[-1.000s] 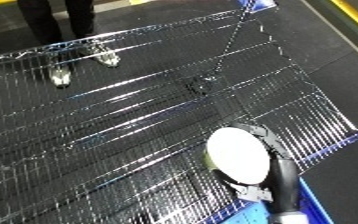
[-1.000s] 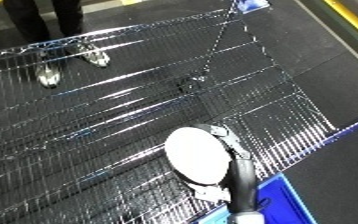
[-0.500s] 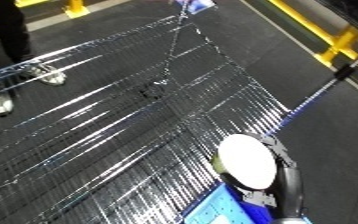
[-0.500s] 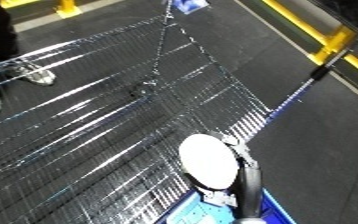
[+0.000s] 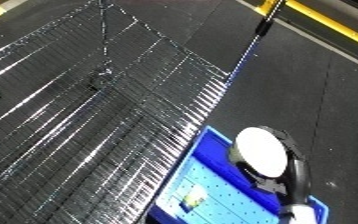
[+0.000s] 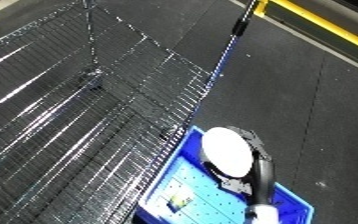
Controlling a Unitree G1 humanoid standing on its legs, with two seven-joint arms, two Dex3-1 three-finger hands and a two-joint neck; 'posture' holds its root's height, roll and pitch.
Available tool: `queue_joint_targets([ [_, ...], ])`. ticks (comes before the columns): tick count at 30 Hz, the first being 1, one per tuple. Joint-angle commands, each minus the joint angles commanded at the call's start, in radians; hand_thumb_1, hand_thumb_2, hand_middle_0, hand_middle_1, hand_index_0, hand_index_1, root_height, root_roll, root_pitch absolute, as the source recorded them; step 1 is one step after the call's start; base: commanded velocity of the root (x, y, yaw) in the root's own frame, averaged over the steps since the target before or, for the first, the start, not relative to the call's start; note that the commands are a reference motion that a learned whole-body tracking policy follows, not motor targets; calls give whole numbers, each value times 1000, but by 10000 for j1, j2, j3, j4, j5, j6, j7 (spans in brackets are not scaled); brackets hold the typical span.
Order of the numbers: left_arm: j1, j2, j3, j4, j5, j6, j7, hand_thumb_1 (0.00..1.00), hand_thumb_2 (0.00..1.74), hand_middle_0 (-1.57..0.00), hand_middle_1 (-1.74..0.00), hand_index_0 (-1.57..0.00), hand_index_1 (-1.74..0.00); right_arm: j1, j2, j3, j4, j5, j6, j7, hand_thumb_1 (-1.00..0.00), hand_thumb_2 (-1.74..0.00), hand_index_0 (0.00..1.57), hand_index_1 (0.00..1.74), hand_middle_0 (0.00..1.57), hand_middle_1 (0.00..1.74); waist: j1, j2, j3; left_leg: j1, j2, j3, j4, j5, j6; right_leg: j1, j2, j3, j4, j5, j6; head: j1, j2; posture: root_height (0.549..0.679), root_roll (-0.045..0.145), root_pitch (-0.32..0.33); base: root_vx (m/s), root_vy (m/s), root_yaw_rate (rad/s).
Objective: Pick up the object and place it into the box
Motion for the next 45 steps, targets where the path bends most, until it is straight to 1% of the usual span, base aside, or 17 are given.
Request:
queue_joint_targets([
  [3,-68,-35,-88,107,-14,-105,22,1000,1740,-1570,-1740,-1570,-1740,46,-10,-62,377,478,-164,244,-400,-696,628,696,628,696,-76,62,12,56,-22,49,-40,-12,3,0,-9,35,-77,33,23,-27,57,660,83,-21,-32,20,-88],
  [6,-141,-58,-163,198,-45,-145,60,1000,1740,-1570,-1740,-1570,-1740,-12,-62,-76,758,727,-265,376,-250,-435,393,435,393,435,-93,125,21,83,-37,73,-65,-12,-5,-4,-63,25,-156,83,51,-4,46,661,85,-20,-26,13,-93],
  [11,-208,-77,-288,285,-125,-203,95,1000,1740,-1570,-1740,-1570,-1740,-240,-216,-85,1261,950,-382,511,0,0,0,0,0,0,-38,259,58,106,-60,63,-215,86,-49,-21,-157,10,-278,165,103,-27,144,661,87,-16,-19,14,-71],
  [16,-252,-98,-322,296,-252,-177,109,1000,1740,-1570,-1740,-1570,-1740,-337,-284,-63,1348,925,-393,580,0,0,0,0,0,0,-9,336,88,71,-78,64,-183,132,-97,-31,-200,-2,-263,162,95,-69,-6,662,91,-14,-8,18,-32],
  [19,-239,-117,-317,296,-273,-124,110,1000,1740,-1570,-1740,-1570,-1740,-303,-240,-41,1291,905,-335,573,0,0,0,0,0,0,2,335,67,61,-63,62,-133,169,-116,-29,-201,-33,-222,142,78,-109,-143,662,92,-15,6,6,-12],
  [24,-169,-164,-313,321,-343,-112,115,1000,1740,-1570,-1740,-1570,-1740,-162,-139,40,1170,645,-202,628,0,0,0,0,0,0,35,304,20,90,-41,49,-142,288,-167,42,-223,-76,-254,146,66,-442,-437,663,93,-18,16,9,-2],
  [27,-125,-175,-318,299,-381,-78,126,1000,1740,-1570,-1740,-1570,-1740,-132,-105,102,1035,510,-159,731,0,0,0,0,0,0,76,280,11,113,-32,41,-170,320,-183,87,-257,-95,-290,167,73,-652,-551,663,93,-20,9,3,12],
  [30,4,-204,-357,247,-439,-14,147,1000,1740,-1570,-1740,-1570,-1740,-171,-28,318,649,80,18,1009,0,0,0,0,0,0,240,193,-1,157,-19,12,-235,374,-208,215,-347,-163,-393,226,90,-1388,-831,664,93,-26,5,0,13],
  [32,30,-217,-389,215,-454,24,182,1000,1740,-1570,-1740,-1570,-1740,-235,7,499,430,-211,174,1145,0,0,0,0,0,0,352,143,-5,141,-14,-23,-246,412,-228,266,-385,-198,-435,245,93,-1879,-1118,664,93,-28,-12,-5,42],
  [33,30,-217,-389,215,-454,24,182,1000,1740,-1570,-1740,-1570,-1740,-235,7,499,430,-211,174,1145,0,0,0,0,0,0,352,143,-5,141,-14,-23,-246,412,-228,266,-385,-198,-435,245,93,-1879,-1118,664,93,-28,-18,-8,60],
  [34,26,-222,-406,201,-454,51,202,1000,1740,-1570,-1740,-1570,-1740,-278,33,610,317,-337,272,1219,0,0,0,0,0,0,416,110,-7,125,-17,-50,-244,428,-234,290,-400,-215,-454,255,90,-2056,-1220,665,93,-29,-24,-15,82],
  [35,-21,-234,-438,209,-425,108,216,1000,1740,-1570,-1740,-1570,-1740,-379,91,845,167,-466,466,1377,0,0,0,0,0,0,562,27,-14,93,-24,-129,-238,454,-240,353,-425,-258,-486,272,82,-2413,-1488,665,93,-32,-17,-49,147],
  [39,-187,-247,-475,293,-354,243,218,1000,1740,-1570,-1740,-1570,-1740,-689,184,1307,169,-487,747,1798,0,0,0,0,0,0,897,-151,-35,80,-20,-334,-285,528,-267,568,-463,-402,-579,303,72,-2887,-1707,666,89,-42,3,-64,175],
  [41,-264,-240,-470,354,-344,296,233,1000,1740,-1570,-1740,-1570,-1740,-907,205,1526,215,-521,923,2142,0,0,0,0,0,0,1071,-244,-46,92,-15,-456,-354,598,-298,704,-464,-496,-649,317,55,-3117,-1745,667,86,-47,14,-56,211],
  [42,-264,-240,-470,354,-344,296,233,1000,1740,-1570,-1740,-1570,-1740,-907,205,1526,215,-521,923,2142,0,0,0,0,0,0,1071,-244,-46,92,-15,-456,-354,598,-298,704,-464,-496,-649,317,55,-3117,-1745,667,86,-47,15,-52,208],
  [43,-289,-235,-456,385,-342,317,233,1000,1740,-1570,-1740,-1570,-1740,-1006,222,1635,224,-536,1001,2313,0,0,0,0,0,0,1156,-292,-54,99,-18,-518,-394,634,-311,768,-461,-543,-684,324,44,-3236,-1763,667,85,-49,16,-48,215],
  [45,-298,-209,-367,463,-335,331,191,1000,1740,-1570,-1740,-1570,-1740,-1242,296,1929,199,-695,1156,2681,0,0,0,0,0,0,1404,-452,-89,107,-29,-704,-517,726,-328,926,-423,-675,-740,324,6,-3575,-1880,668,81,-55,12,-53,225],
])
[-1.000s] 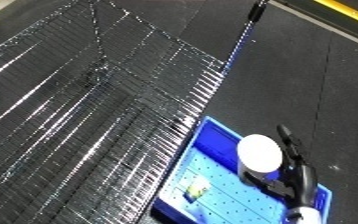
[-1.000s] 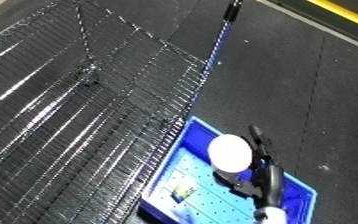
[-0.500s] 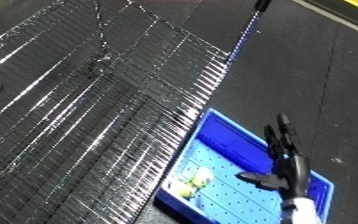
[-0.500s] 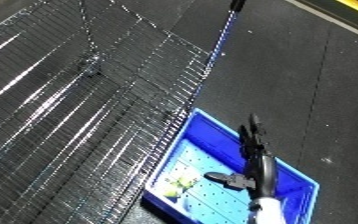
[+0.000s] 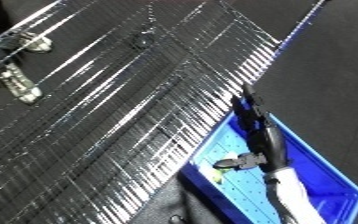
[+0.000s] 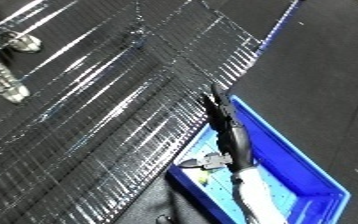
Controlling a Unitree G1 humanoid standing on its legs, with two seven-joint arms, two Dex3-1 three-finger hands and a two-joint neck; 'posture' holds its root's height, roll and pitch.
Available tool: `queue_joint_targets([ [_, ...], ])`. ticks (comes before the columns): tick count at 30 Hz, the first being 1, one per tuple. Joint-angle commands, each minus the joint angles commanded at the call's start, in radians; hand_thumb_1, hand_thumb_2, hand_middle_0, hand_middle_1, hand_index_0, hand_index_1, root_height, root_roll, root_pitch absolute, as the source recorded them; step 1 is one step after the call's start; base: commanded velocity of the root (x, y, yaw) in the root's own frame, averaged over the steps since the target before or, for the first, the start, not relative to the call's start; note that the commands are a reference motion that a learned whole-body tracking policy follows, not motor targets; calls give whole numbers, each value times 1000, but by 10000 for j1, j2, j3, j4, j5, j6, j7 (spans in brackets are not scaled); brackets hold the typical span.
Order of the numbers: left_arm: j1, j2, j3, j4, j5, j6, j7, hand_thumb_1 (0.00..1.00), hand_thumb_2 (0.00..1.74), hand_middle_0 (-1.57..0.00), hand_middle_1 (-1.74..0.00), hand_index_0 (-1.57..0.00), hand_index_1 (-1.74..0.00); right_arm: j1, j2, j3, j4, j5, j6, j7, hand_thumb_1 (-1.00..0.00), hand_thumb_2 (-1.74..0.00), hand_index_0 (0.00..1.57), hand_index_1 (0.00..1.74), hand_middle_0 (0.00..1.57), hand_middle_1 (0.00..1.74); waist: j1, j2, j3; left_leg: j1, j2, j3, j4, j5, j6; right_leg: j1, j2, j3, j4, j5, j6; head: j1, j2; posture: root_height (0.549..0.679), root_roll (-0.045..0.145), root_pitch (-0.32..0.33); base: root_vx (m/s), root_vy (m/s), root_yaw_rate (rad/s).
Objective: Pick up the object and place it into the box
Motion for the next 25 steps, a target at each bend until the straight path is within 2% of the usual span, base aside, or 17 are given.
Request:
queue_joint_targets([
  [2,-6,32,73,21,57,38,-47,1000,1740,-1570,-1740,-1570,-1740,-141,72,172,-38,-90,56,147,0,0,0,0,0,0,178,-126,-36,-24,-11,-145,-78,64,3,98,80,-79,-10,-14,-39,-164,-42,668,75,-59,11,-89,316],
  [3,-6,32,73,21,57,38,-47,1000,1740,-1570,-1740,-1570,-1740,-141,72,172,-38,-90,56,147,0,0,0,0,0,0,178,-126,-36,-24,-11,-145,-78,64,3,98,80,-79,-10,-14,-39,-164,-42,668,75,-59,12,-101,349],
  [4,-36,76,140,33,142,96,-89,1000,1740,-1570,-1740,-1570,-1740,-257,150,299,-79,-153,98,252,0,0,0,0,0,0,339,-241,-70,-69,-18,-302,-140,144,2,191,190,-132,9,-45,-88,-295,43,668,68,-64,23,-106,359],
  [6,-86,124,203,55,234,158,-109,1000,1740,-1570,-1740,-1570,-1740,-336,240,397,-129,-189,134,297,0,0,0,0,0,0,488,-349,-92,-128,-30,-472,-186,228,2,262,284,-172,75,-86,-124,-445,217,667,61,-70,28,-130,416],
  [8,-121,144,239,76,272,176,-110,1000,1740,-1570,-1740,-1570,-1740,-367,281,436,-149,-197,148,308,0,0,0,0,0,0,555,-403,-101,-153,-46,-551,-206,268,9,282,310,-198,111,-94,-128,-555,314,667,58,-72,22,-129,402],
  [9,-224,179,307,126,334,204,-83,1000,1740,-1570,-1740,-1570,-1740,-482,355,525,-174,-199,199,280,0,0,0,0,0,0,698,-511,-119,-202,-91,-696,-252,355,31,307,353,-280,143,-73,-125,-828,412,666,52,-74,4,-136,394],
  [10,-224,179,307,126,334,204,-83,1000,1740,-1570,-1740,-1570,-1740,-482,355,525,-174,-199,199,280,0,0,0,0,0,0,698,-511,-119,-202,-91,-696,-252,355,31,307,353,-280,143,-73,-125,-828,412,666,52,-74,4,-136,394],
  [11,-352,200,357,166,395,224,-36,1000,1740,-1570,-1740,-1570,-1740,-668,407,609,-160,-194,279,257,0,0,0,0,0,0,834,-602,-134,-249,-128,-813,-291,435,47,327,405,-382,99,-12,-125,-1010,429,667,48,-75,-15,-105,283],
  [12,-352,200,357,166,395,224,-36,1000,1740,-1570,-1740,-1570,-1740,-668,407,609,-160,-194,279,257,0,0,0,0,0,0,834,-602,-134,-249,-128,-813,-291,435,47,327,405,-382,99,-12,-125,-1010,429,667,48,-75,-15,-105,283],
  [13,-445,213,384,185,460,242,-2,1000,1740,-1570,-1740,-1570,-1740,-847,447,672,-116,-192,358,265,0,0,0,0,0,0,954,-658,-131,-295,-127,-915,-307,494,47,350,453,-465,39,48,-122,-1222,440,667,43,-76,-16,-83,154],
  [18,-492,287,493,182,542,319,0,1000,1740,-1570,-1740,-1570,-1740,-1061,580,754,-10,-197,426,292,0,0,0,0,0,0,1203,-748,-56,-422,-72,-1095,-203,577,19,395,514,-594,71,100,-120,-1588,362,666,35,-85,-12,-64,108],
  [25,-459,312,571,197,544,425,-112,1000,1740,-1570,-1740,-1570,-1740,-1047,768,845,129,-208,475,188,0,0,0,0,0,0,1403,-844,-46,-542,-35,-1228,-96,658,-10,408,526,-699,210,51,-133,-2413,212,665,33,-93,11,-33,84],
])
